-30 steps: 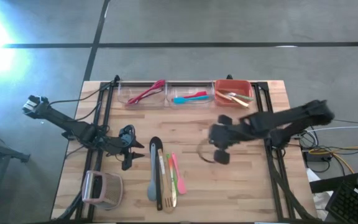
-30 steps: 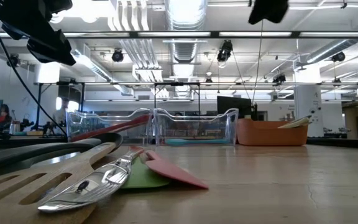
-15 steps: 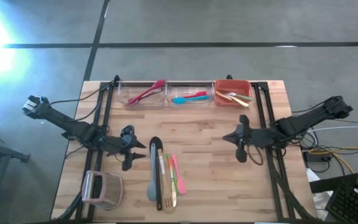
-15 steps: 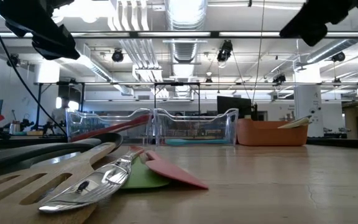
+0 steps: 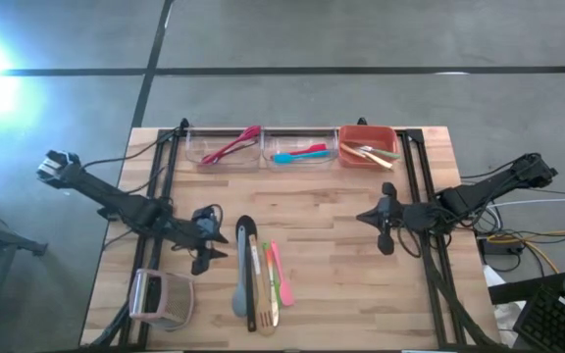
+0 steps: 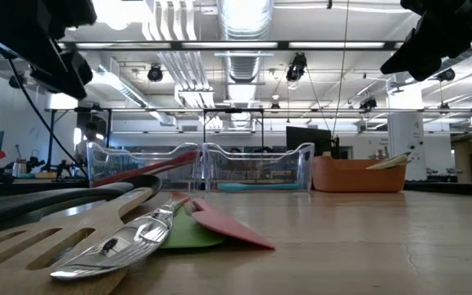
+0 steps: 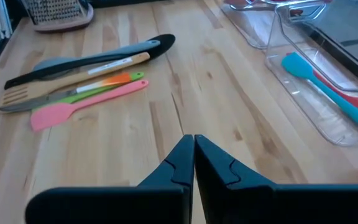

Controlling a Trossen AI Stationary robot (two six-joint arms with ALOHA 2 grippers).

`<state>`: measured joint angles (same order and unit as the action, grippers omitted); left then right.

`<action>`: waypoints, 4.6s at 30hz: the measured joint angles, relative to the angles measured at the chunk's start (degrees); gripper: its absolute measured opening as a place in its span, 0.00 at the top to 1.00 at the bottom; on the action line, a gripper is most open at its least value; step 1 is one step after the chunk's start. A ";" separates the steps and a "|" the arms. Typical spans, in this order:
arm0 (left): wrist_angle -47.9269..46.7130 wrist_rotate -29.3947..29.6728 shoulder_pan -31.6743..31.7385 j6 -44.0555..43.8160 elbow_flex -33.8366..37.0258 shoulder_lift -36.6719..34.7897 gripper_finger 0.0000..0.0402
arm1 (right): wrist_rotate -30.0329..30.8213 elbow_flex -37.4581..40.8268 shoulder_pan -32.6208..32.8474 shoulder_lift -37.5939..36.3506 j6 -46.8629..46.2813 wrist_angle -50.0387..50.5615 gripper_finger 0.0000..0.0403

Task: Pick & Place Kitchen Items
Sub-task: Put the gray serving spoon into the left transparent bin

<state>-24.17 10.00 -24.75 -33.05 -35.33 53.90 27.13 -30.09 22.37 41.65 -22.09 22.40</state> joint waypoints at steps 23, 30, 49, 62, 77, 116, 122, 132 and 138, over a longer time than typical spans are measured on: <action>10.23 -8.36 0.02 -22.97 0.00 19.67 0.51 | -0.02 0.00 -0.02 0.07 1.77 -0.03 0.98; 13.70 -8.51 -0.07 -25.45 0.00 22.95 0.51 | -0.06 0.00 -0.02 0.09 2.72 -0.06 0.98; 21.86 -10.05 -0.87 -30.05 0.00 31.56 0.51 | -0.08 0.00 -0.02 0.13 2.78 -0.34 0.98; 23.31 -7.85 -1.09 -35.13 -0.28 35.37 0.51 | -0.08 0.00 -0.02 0.13 2.79 -0.38 0.98; 17.52 0.27 -1.05 -39.22 -0.04 35.49 0.51 | -0.04 0.00 -0.02 0.13 2.80 -0.40 0.98; 9.84 17.65 -0.74 -39.46 0.00 41.14 0.74 | 0.02 0.00 -0.02 0.13 2.76 -0.47 0.98; 10.47 16.48 -0.76 -36.32 0.07 38.79 0.86 | 0.01 0.00 -0.02 0.13 2.60 -0.47 0.98; 10.78 15.89 -0.81 -29.24 -1.84 35.16 0.86 | 0.01 0.00 -0.02 0.13 2.60 -0.47 0.98; 10.21 14.97 -0.85 -23.55 -4.31 34.52 0.86 | -0.02 0.00 -0.02 0.11 2.60 -0.51 0.98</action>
<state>-13.96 24.97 -25.61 -56.59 -39.65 88.42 27.11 -30.09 22.35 41.76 -19.49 21.89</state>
